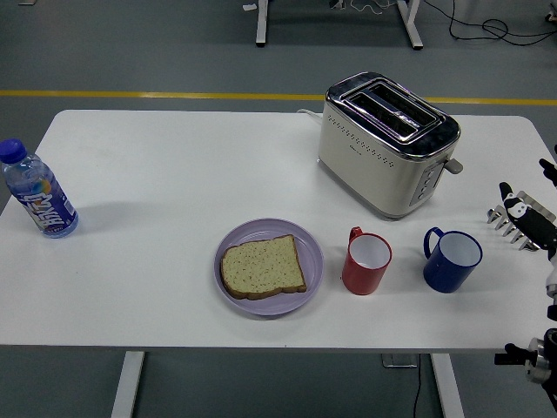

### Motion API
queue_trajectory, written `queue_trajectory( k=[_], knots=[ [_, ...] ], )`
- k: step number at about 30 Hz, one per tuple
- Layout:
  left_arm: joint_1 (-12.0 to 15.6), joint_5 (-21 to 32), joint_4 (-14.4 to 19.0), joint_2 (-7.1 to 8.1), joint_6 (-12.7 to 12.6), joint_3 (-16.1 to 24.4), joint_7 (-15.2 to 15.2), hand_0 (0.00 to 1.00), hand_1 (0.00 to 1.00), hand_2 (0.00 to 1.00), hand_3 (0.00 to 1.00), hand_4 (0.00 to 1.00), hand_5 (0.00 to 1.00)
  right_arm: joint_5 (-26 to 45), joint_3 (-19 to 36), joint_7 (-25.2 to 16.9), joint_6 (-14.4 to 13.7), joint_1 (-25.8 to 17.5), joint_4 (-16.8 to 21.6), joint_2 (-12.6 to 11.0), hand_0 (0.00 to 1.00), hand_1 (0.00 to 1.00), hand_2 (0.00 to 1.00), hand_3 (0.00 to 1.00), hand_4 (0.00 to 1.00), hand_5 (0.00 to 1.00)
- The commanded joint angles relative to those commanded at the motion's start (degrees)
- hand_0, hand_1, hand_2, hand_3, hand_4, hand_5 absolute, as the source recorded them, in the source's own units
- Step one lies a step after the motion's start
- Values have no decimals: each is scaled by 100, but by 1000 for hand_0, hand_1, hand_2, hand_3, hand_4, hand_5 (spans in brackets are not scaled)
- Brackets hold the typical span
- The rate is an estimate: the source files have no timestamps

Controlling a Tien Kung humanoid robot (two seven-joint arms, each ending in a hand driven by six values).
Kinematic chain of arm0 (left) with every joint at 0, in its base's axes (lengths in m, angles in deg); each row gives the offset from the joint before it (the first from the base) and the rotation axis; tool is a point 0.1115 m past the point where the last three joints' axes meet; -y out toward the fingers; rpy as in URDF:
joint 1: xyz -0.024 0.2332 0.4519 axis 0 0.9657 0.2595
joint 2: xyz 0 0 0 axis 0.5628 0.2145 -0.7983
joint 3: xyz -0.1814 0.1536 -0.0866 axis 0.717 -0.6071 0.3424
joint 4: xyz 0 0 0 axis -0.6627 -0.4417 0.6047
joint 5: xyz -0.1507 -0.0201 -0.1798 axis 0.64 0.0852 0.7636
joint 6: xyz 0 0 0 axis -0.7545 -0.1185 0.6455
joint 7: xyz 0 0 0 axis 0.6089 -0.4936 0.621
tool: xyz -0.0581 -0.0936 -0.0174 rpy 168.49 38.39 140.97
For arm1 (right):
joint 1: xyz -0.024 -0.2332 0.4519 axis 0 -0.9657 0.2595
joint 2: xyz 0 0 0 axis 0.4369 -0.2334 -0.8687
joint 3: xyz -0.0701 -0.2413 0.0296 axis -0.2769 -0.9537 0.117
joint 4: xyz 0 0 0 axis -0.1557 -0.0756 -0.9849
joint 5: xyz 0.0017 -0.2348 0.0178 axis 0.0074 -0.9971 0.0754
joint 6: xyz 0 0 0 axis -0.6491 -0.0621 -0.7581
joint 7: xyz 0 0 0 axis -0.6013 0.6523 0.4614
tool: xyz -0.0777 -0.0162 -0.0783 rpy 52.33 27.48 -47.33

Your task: Pick up the cup,pour liquid into bread,place the cup on the desk

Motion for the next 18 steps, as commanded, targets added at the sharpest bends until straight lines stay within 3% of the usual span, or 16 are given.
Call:
queue_trajectory(
  k=[18],
  knots=[
    [-204,-87,10,78,28,10,-12,680,687,694,545,253,998,129,173,52,0,161,78,-110,818,753,856,861,853,2]
  ],
)
